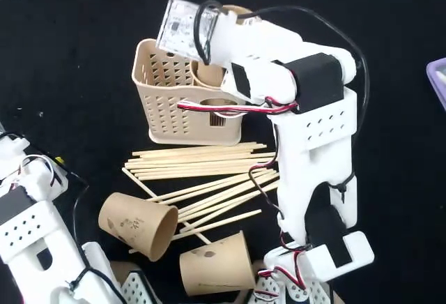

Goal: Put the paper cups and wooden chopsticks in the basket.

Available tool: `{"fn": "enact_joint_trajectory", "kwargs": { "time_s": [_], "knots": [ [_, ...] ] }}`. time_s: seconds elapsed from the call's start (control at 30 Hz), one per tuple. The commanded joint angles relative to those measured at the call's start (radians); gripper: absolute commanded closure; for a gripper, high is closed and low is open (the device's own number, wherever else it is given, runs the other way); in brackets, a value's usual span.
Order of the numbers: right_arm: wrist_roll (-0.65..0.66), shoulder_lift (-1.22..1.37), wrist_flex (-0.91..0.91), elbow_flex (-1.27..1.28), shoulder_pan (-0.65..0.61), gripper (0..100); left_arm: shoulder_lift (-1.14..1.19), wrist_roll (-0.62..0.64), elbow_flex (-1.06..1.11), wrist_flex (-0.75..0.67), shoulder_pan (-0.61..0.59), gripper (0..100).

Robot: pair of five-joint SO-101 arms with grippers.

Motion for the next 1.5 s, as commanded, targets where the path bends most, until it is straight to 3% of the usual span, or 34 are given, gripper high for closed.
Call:
{"fn": "enact_joint_trajectory", "kwargs": {
  "time_s": [0.0, 0.2, 0.37, 0.5, 0.63, 0.93, 1.07, 1.27, 1.47],
  "knots": [
    [-0.029, -0.005, 0.025, -0.05, 0.003, 63.8, -0.011, 0.003, -0.07, -0.02, -0.004, 78],
    [-0.04, -0.007, 0.031, -0.147, 0.009, 71.0, -0.011, 0.003, -0.07, -0.02, -0.005, 78],
    [-0.199, -0.059, 0.032, -0.17, 0.009, 87.5, -0.011, 0.002, -0.07, -0.02, -0.004, 78],
    [-0.235, -0.188, 0.032, -0.087, 0.009, 99.0, -0.011, 0.0, -0.068, -0.02, -0.001, 78],
    [-0.245, -0.386, 0.034, 0.142, 0.009, 93.6, -0.011, 0.0, -0.068, -0.02, 0.001, 78],
    [-0.33, -0.832, -0.034, 1.067, -0.014, 78.6, -0.011, 0.0, -0.068, -0.018, 0.001, 78],
    [-0.328, -0.987, -0.213, 1.414, -0.184, 78.3, -0.011, 0.0, -0.068, -0.02, 0.001, 78],
    [-0.338, -1.176, -0.42, 1.707, -0.526, 78.6, -0.011, 0.0, -0.068, -0.02, 0.001, 78],
    [-0.344, -1.185, -0.697, 1.94, -0.571, 78.6, -0.011, 0.002, -0.068, -0.02, 0.001, 78]
  ]
}}
